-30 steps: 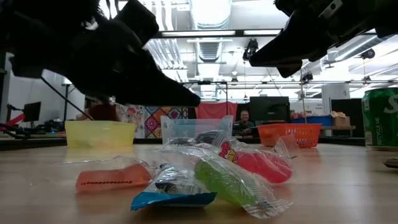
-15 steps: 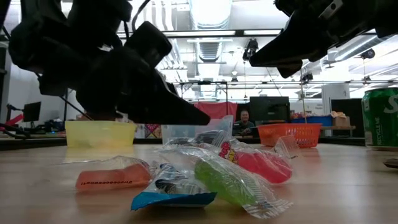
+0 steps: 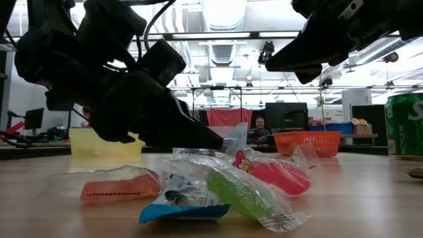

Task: Organize candy in baskets
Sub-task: Put the blue gummy into the yellow bin

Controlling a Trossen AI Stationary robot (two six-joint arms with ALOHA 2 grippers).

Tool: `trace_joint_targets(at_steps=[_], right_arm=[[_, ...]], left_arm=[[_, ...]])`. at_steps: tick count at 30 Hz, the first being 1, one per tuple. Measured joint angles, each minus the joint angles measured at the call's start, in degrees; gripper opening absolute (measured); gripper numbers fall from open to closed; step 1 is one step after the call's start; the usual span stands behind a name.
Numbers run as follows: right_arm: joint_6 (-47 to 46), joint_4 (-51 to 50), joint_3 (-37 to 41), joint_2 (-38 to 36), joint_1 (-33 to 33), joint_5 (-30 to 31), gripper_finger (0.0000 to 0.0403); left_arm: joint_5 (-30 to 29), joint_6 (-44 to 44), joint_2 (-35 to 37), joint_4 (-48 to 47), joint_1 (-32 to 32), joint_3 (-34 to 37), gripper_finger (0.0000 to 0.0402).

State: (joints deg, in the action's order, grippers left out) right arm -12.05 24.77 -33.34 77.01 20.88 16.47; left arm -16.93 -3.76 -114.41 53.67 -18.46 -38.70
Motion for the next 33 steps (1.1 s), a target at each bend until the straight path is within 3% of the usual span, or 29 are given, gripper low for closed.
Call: trace_joint_targets(at_steps=[8,13,24,33], right_arm=[[0.03,-0.02,0.00,0.02,0.00,0.00,0.0012],[0.05,-0.14,0.00,0.02,0.00,0.00,0.0012],[0.14,-0.46,0.02,0.02,0.00,0.00,0.0012],[-0.11,-0.46,0.02,0.02,0.00,0.00,0.0012]], left_arm=[[0.00,-2.62,-1.80,0.52,0.20,0.00,0.0186],[-0.31,-3.26,-2.21,0.83,0.26,-0.02,0.0155],[-0.52,-2.91,-2.23,1.09,1.44,-0.02,0.0009],[-0.61,-1.65,-2.19,1.72,2.01,0.42,0.0002]])
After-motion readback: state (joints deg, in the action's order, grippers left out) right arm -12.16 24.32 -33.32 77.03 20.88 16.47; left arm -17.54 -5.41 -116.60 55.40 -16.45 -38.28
